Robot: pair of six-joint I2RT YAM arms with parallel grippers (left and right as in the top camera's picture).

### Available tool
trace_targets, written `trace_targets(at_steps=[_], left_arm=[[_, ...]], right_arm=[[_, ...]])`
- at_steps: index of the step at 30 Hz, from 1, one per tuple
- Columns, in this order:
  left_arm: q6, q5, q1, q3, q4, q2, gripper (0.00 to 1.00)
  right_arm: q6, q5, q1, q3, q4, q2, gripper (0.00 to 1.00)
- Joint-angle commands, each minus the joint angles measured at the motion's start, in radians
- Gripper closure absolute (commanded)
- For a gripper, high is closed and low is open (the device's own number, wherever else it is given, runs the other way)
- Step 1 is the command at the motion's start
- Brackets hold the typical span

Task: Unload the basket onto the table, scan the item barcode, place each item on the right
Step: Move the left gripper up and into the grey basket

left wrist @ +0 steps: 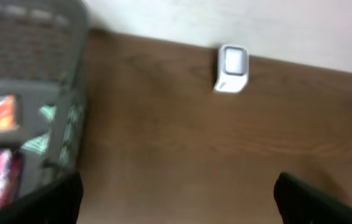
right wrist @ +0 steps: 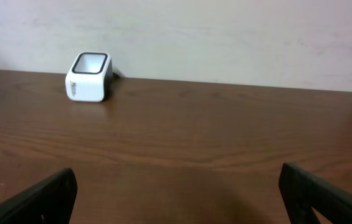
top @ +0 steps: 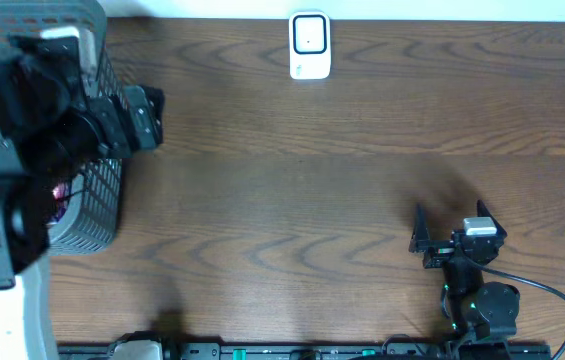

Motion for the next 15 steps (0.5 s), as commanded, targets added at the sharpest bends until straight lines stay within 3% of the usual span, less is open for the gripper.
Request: trace_targets(at_steps=[1, 8, 15], left_arm=[[-0.012, -0.154, 0.005, 0.148, -0.123, 0.100, 0.02], [-0.015, -0.270, 0.007, 0.155, -0.121, 0.132, 0.02], [-0.159, -0.461, 0.116, 0.155, -0.022, 0.148, 0.02]], right_arm=[[-0.008, 0.010, -0.004, -0.002, -0.002, -0.005, 0.01], [-0.008, 0.010, -0.004, -0.002, -0.002, -0.005, 0.01], [-0.008, 0.010, -0.004, -0.002, -0.002, -0.005, 0.01]])
